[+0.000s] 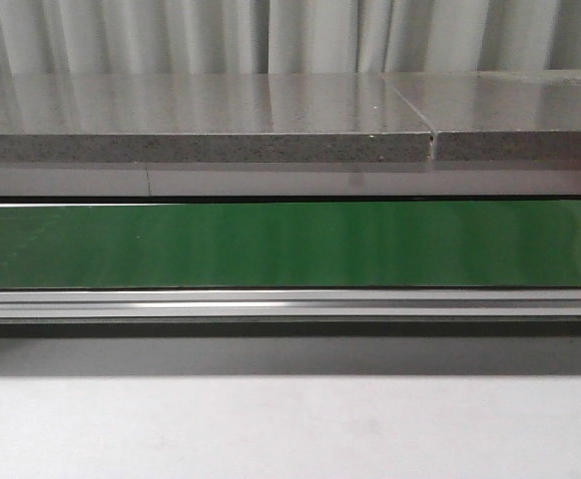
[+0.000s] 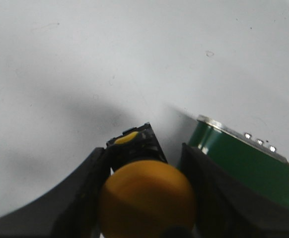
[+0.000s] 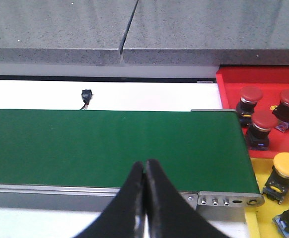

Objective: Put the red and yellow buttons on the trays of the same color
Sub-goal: 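Lower the left gripper into the cluster and grasp a yellow push-button, then set the yellow button on the green belt and open the left gripper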

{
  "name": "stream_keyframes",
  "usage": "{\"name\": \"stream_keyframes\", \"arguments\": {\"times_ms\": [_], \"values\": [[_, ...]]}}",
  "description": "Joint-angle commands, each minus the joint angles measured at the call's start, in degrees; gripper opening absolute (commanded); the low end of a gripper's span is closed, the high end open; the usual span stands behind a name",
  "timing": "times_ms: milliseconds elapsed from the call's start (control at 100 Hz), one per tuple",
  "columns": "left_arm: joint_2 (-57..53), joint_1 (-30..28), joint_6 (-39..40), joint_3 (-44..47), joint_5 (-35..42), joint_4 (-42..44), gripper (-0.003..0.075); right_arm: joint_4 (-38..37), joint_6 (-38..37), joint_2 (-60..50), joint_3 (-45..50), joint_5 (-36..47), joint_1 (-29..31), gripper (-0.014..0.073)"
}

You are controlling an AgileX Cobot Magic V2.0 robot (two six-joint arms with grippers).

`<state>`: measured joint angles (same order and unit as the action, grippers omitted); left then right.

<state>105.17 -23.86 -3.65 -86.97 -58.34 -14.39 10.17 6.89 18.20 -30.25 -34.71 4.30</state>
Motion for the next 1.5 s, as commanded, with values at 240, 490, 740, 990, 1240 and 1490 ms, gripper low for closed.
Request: {"name": "stream_keyframes", "arguments": {"times_ms": [240,490,740,990,1240,1490], "values": [[-15.2,2.7,-1.8,8.4,2.3,-1.2,0.0206,0.1,0.4,0.2,-1.3,3.9,-0.1,-0.0067],[-15.9,8.1,-1.8,13.8,3.7,-1.2,0.0206,0.1,0.4,0.2,-1.3,3.9,-0.1,-0.0067],[-15.4,10.0,-3.5,17.2,6.0,-1.2,0.0233,0.1,0.4,0.2,-1.3,3.9,-0.1,-0.0067],[-15.3,10.0,-3.7,17.4,7.3,-2.1,0.054,0.1,0.4,0.2,-1.3,3.9,-0.1,-0.0067],[-17.2,10.0,-7.7,17.4,9.6,-9.2,0.0546,0.1,0.4,0.2,-1.3,3.9,-0.1,-0.0067],[-22.2,9.9,-7.9,17.4,12.9,-9.4,0.0546,0.1,0.4,0.2,-1.3,3.9,-0.1,-0.0067]]}}
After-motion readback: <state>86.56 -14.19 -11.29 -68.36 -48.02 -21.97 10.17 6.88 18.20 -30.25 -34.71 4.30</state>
